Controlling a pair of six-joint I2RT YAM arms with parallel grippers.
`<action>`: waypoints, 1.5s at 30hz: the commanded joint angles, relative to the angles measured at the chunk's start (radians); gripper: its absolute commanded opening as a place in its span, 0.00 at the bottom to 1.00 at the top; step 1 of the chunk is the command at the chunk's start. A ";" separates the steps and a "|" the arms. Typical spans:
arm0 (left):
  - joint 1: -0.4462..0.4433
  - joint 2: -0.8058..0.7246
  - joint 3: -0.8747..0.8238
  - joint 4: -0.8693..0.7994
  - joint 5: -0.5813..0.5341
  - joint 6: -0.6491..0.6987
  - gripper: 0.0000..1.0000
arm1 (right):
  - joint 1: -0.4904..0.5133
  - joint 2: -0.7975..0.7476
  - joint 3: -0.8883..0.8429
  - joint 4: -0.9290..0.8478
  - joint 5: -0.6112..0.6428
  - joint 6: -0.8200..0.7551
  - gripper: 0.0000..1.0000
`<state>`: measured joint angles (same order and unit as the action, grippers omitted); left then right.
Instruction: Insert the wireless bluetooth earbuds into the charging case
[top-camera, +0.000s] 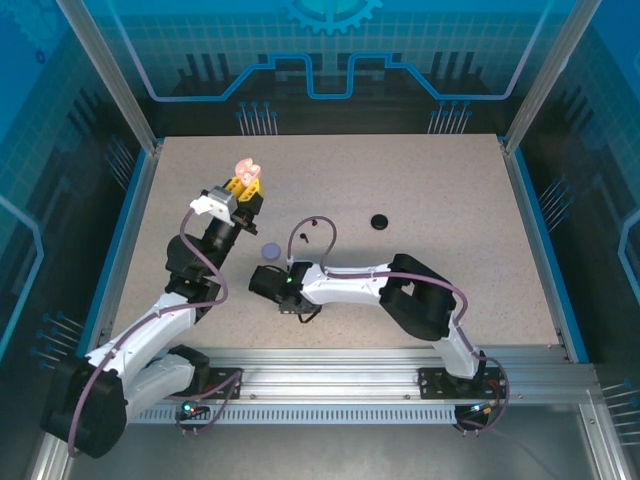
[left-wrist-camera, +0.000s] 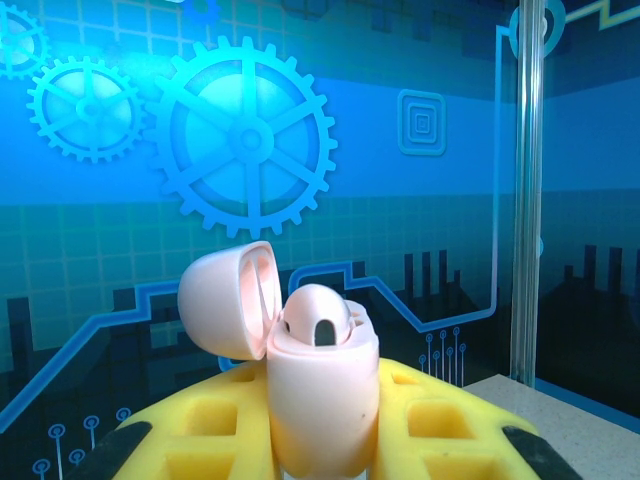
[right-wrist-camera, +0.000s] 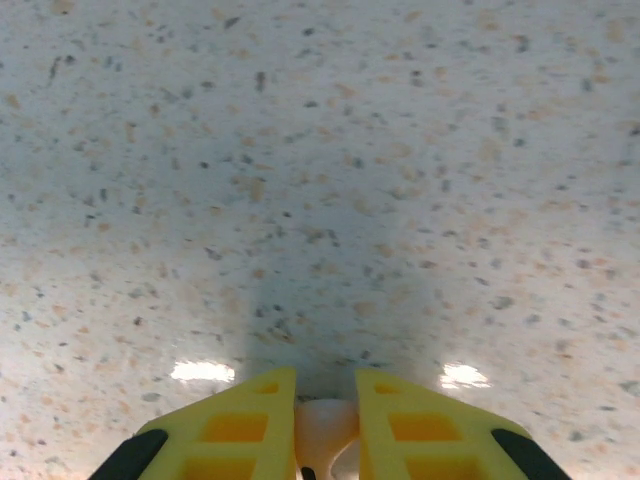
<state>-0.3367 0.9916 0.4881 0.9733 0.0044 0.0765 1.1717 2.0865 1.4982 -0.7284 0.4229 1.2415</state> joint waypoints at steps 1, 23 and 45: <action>0.007 -0.021 0.017 0.014 0.022 -0.029 0.00 | -0.003 -0.094 -0.028 -0.005 0.071 0.003 0.18; 0.005 0.044 -0.007 0.161 0.189 -0.087 0.00 | -0.289 -0.532 0.028 0.102 0.075 -0.417 0.19; 0.001 0.224 -0.016 0.321 0.388 -0.201 0.00 | -0.334 -0.546 0.288 0.333 -0.274 -0.759 0.19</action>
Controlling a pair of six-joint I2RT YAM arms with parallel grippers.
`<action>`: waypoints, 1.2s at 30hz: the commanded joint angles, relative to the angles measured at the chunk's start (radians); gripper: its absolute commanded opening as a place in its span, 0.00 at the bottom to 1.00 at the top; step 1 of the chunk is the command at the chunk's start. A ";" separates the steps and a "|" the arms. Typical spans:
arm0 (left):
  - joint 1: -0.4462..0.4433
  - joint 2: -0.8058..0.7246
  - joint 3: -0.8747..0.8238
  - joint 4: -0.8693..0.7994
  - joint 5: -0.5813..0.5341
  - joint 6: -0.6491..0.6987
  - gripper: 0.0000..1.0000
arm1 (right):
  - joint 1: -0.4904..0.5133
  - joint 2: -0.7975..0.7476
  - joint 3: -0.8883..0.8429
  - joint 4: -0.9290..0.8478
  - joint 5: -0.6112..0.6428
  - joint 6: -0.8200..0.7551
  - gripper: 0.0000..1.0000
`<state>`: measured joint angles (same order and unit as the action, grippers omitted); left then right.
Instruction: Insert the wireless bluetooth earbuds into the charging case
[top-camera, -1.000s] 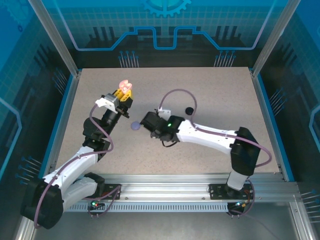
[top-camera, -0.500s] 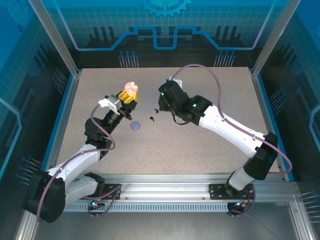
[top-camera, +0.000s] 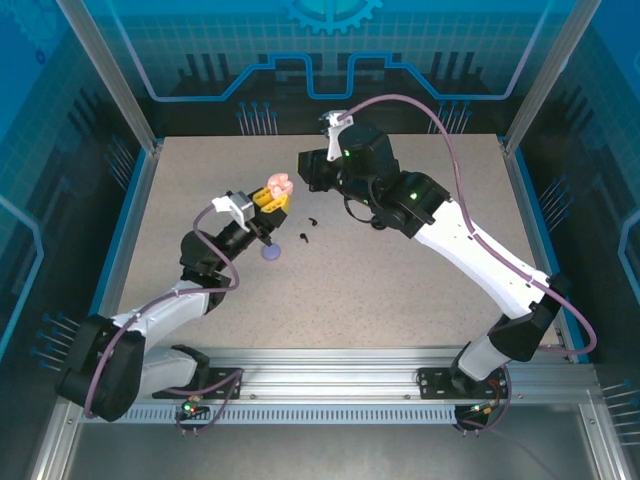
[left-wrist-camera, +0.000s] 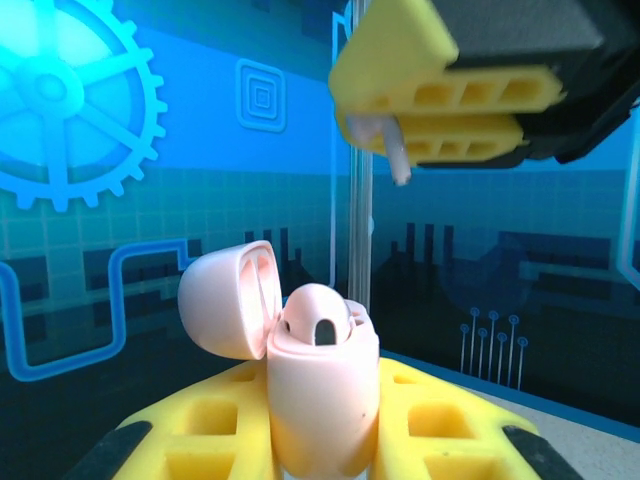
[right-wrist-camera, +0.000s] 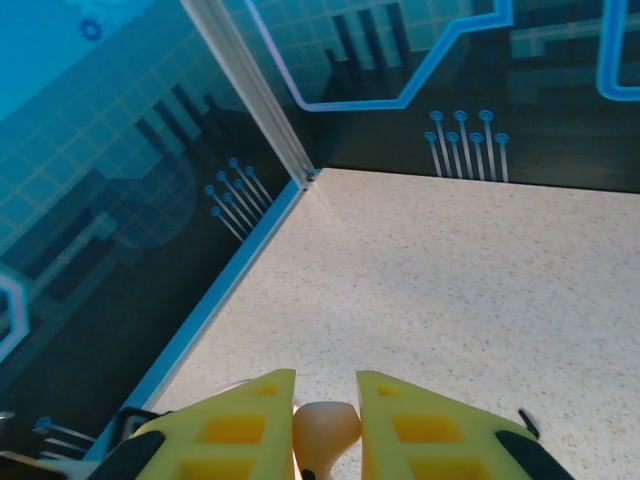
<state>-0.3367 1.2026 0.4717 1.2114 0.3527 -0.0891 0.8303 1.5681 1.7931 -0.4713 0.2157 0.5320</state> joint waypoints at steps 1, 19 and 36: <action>0.000 0.019 0.002 0.089 0.041 -0.039 0.00 | 0.012 -0.032 -0.021 0.100 -0.077 -0.054 0.19; -0.004 0.021 0.013 0.087 0.052 -0.044 0.00 | 0.032 -0.027 -0.152 0.223 -0.102 -0.031 0.19; -0.007 -0.016 0.033 0.047 0.046 -0.036 0.00 | 0.046 -0.005 -0.192 0.261 -0.116 0.006 0.18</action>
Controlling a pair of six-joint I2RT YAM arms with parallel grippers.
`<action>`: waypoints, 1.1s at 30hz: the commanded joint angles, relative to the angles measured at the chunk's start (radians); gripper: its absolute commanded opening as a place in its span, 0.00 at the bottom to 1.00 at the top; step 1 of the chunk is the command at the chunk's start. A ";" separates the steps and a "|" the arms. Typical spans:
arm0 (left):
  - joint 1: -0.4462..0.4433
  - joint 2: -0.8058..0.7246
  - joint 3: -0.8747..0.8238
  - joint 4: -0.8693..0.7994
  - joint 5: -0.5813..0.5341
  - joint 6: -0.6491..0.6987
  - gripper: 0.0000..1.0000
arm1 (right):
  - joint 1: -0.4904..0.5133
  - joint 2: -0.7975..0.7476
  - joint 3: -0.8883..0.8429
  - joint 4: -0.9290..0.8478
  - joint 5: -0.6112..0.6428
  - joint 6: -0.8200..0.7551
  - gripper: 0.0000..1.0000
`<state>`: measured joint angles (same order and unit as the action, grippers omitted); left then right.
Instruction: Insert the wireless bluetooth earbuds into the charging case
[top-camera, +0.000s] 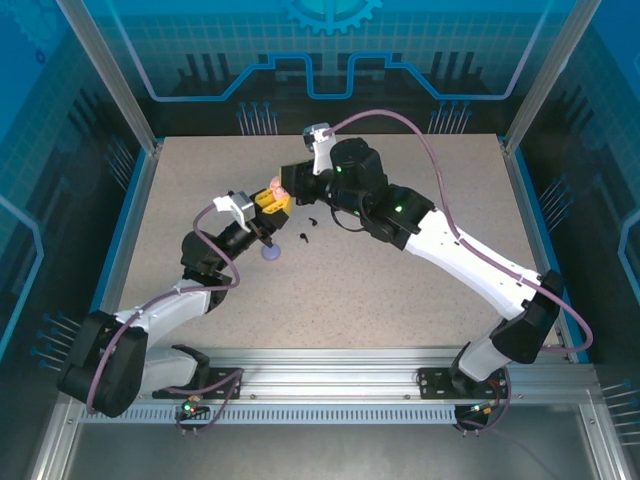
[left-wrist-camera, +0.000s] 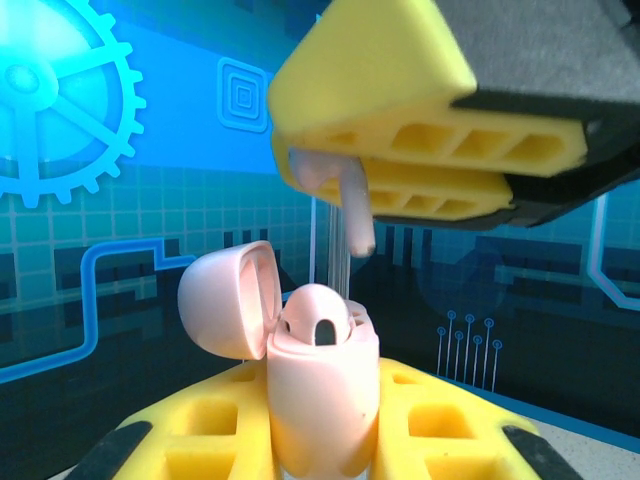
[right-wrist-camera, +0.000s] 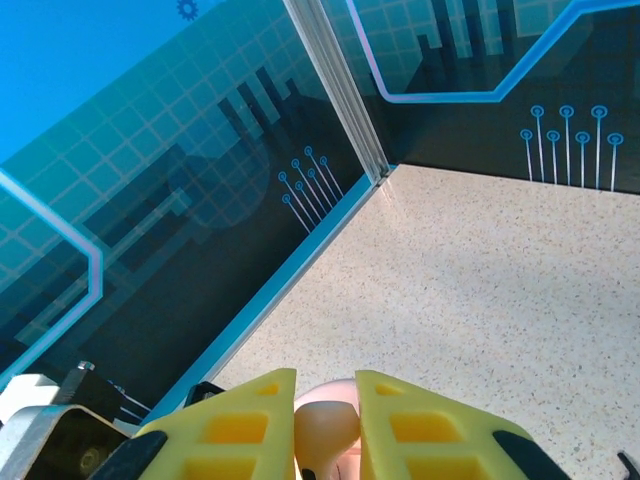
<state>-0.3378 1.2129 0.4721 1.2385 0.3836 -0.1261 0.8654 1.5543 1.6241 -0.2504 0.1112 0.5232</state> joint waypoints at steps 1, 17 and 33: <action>-0.006 -0.028 0.033 0.017 0.015 0.001 0.00 | 0.012 0.011 -0.029 0.044 -0.012 0.017 0.17; -0.007 -0.046 0.045 0.003 0.010 0.007 0.00 | 0.014 -0.014 -0.126 0.083 -0.001 0.008 0.19; -0.012 -0.052 0.033 -0.010 0.015 0.008 0.00 | -0.024 -0.104 -0.100 0.076 0.046 0.057 0.66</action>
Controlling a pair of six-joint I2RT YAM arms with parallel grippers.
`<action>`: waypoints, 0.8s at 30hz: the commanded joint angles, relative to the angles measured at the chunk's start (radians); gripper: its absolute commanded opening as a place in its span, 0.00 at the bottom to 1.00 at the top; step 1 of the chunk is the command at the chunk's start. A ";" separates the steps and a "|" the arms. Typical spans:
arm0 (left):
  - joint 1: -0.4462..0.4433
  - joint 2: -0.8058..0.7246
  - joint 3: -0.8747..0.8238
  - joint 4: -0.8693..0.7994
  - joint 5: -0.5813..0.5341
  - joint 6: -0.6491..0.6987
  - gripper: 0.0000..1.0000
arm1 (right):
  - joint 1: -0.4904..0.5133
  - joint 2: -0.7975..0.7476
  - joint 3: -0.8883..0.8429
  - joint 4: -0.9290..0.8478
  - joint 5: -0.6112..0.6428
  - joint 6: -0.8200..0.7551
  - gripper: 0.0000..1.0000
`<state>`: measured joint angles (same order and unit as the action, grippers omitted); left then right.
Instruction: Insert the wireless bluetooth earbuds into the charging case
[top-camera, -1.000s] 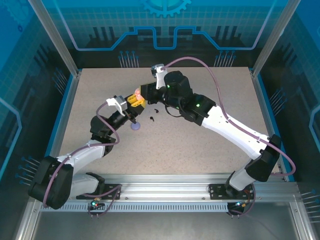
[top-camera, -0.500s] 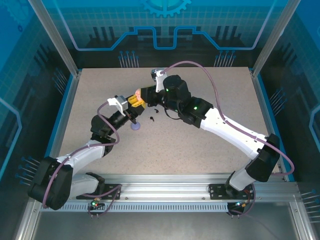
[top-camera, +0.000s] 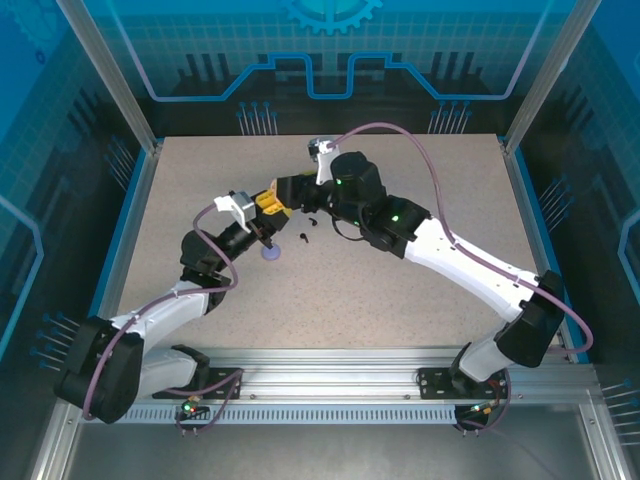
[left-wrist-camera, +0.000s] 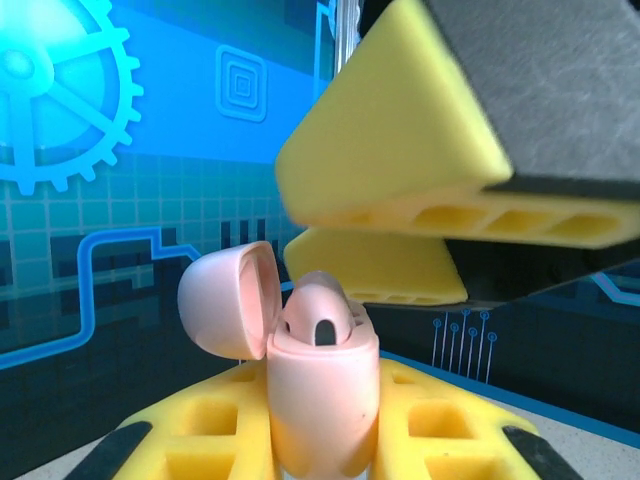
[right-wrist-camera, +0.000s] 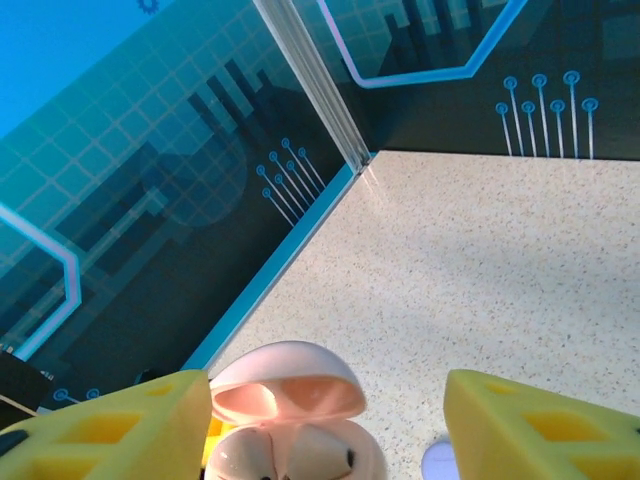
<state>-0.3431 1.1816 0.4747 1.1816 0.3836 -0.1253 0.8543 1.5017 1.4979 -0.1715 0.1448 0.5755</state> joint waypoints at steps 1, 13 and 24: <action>-0.007 -0.020 0.030 0.046 0.015 0.008 0.00 | -0.018 -0.058 0.035 -0.017 0.018 0.006 0.68; -0.020 -0.022 0.000 0.002 0.065 0.018 0.00 | -0.095 0.008 0.210 -0.249 -0.052 -0.024 0.70; -0.075 -0.016 0.002 -0.101 0.132 0.069 0.00 | -0.138 0.189 0.425 -0.483 -0.127 -0.040 0.69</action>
<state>-0.3977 1.1816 0.4747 1.1099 0.4706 -0.0975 0.7372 1.6562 1.8584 -0.5465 0.0586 0.5526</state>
